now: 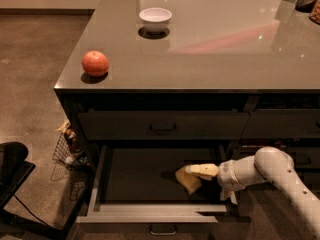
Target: Place sponge into middle drawer
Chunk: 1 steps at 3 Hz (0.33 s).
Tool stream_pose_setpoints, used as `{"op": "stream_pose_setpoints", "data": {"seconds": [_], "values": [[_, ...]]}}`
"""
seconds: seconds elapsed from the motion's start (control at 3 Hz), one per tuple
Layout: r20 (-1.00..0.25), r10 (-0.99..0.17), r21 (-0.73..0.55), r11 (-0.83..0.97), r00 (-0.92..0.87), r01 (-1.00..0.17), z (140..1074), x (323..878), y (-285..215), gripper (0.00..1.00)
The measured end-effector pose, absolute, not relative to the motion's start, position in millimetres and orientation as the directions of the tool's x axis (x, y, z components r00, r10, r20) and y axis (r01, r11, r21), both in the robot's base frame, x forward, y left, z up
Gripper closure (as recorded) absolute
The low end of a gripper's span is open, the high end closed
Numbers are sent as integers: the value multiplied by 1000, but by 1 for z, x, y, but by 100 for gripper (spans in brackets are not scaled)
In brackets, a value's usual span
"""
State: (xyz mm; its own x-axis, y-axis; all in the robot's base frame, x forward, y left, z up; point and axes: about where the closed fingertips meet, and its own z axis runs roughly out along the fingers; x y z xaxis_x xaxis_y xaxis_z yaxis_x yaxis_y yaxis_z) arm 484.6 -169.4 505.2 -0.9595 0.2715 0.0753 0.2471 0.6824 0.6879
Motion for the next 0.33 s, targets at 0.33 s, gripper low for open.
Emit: {"op": "stream_pose_setpoints", "data": {"seconds": [0.33], "values": [[75, 272, 688, 682, -959, 247, 505, 485, -169, 0]]}}
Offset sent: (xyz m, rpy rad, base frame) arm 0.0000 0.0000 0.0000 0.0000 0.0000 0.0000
